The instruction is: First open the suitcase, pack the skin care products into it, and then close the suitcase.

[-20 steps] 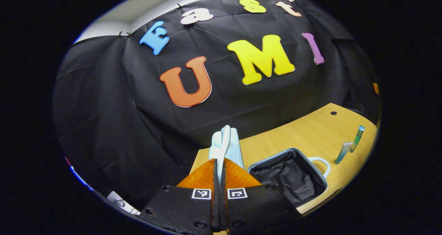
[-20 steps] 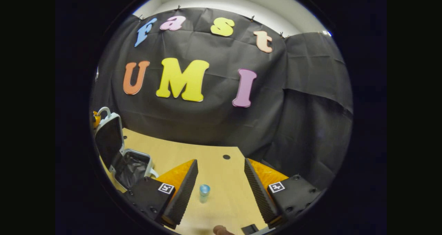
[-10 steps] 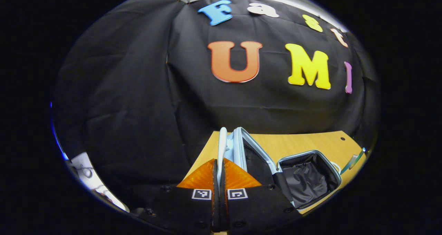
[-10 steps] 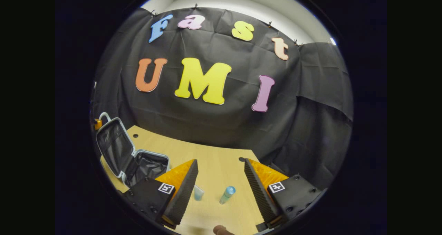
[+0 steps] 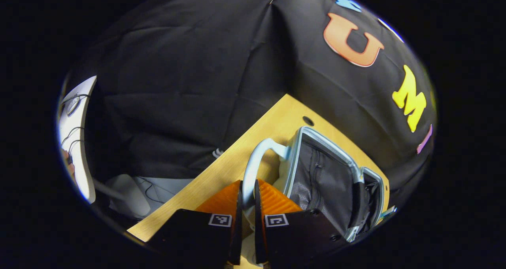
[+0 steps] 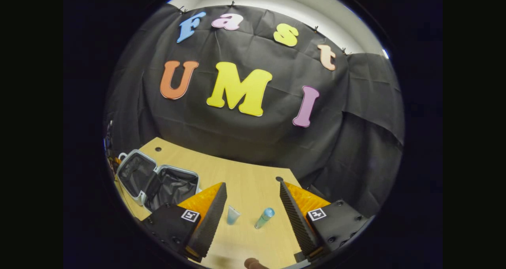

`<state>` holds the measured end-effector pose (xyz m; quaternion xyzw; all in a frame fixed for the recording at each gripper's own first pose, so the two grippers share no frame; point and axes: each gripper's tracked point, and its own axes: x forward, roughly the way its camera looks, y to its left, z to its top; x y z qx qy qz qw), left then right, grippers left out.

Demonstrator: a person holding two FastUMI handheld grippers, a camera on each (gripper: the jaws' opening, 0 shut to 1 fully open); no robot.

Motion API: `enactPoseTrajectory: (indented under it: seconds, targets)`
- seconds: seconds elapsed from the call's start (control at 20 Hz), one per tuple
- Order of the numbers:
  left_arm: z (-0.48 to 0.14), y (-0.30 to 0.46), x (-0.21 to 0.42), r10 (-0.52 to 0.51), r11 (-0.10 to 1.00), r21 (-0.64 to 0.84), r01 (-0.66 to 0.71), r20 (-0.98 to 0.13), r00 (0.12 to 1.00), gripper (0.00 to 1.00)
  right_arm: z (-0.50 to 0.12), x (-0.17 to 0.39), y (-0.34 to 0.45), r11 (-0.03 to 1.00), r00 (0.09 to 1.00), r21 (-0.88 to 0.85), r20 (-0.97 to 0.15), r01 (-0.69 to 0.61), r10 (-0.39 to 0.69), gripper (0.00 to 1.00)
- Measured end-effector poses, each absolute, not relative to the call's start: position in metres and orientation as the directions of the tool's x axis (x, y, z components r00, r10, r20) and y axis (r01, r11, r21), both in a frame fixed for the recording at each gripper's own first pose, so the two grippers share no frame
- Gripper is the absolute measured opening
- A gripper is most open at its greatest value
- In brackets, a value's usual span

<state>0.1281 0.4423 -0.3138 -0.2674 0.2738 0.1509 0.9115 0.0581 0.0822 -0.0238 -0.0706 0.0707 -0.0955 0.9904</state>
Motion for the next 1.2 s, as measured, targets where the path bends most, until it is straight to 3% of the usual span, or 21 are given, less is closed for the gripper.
enactPoseTrajectory:
  seconds: [0.05, 0.15, 0.2, 0.35, 0.45, 0.65, 0.9, 1.1, 1.2]
  targets:
    - [-0.312, 0.442, 0.127, 0.132, 0.814, -0.404, -0.417, -0.57, 0.811, 0.07, -0.025, 0.057, 0.081, 0.971, 0.971, -0.153, -0.127, 0.182, -0.202, 0.8]
    - [-0.304, 0.445, 0.129, 0.133, 0.814, -0.416, -0.406, -0.547, 0.826, 0.19, -0.025, 0.055, 0.078, 0.972, 0.971, -0.15, -0.127, 0.183, -0.203, 0.8]
    - [-0.298, 0.446, 0.129, 0.143, 0.814, -0.415, -0.407, -0.535, 0.833, 0.46, -0.024, 0.055, 0.075, 0.972, 0.971, -0.15, -0.124, 0.184, -0.203, 0.8]
    - [-0.283, 0.443, 0.123, 0.15, 0.812, -0.419, -0.406, -0.523, 0.839, 0.63, -0.029, 0.053, 0.067, 0.973, 0.972, -0.144, -0.126, 0.179, -0.197, 0.8]
    - [-0.268, 0.439, 0.115, 0.165, 0.825, -0.403, -0.397, -0.5, 0.85, 0.95, -0.032, 0.052, 0.06, 0.976, 0.973, -0.13, -0.131, 0.174, -0.191, 0.8]
    - [-0.213, 0.397, 0.101, 0.195, 0.866, -0.356, -0.352, -0.41, 0.891, 0.98, -0.044, 0.048, 0.037, 0.982, 0.976, -0.104, -0.137, 0.158, -0.171, 0.81]
    - [-0.142, 0.277, 0.088, 0.164, 0.943, -0.248, -0.224, -0.242, 0.956, 0.97, -0.064, 0.043, -0.011, 0.989, 0.977, -0.07, -0.158, 0.131, -0.141, 0.8]
    - [-0.128, 0.154, 0.078, 0.125, 0.965, -0.209, -0.161, -0.175, 0.977, 0.98, -0.093, 0.045, -0.052, 0.994, 0.976, -0.046, -0.19, 0.095, -0.102, 0.8]
    - [-0.144, 0.094, 0.076, 0.074, 0.979, -0.171, -0.107, -0.191, 0.979, 0.97, -0.111, 0.047, -0.069, 0.996, 0.975, -0.047, -0.209, 0.073, -0.081, 0.8]
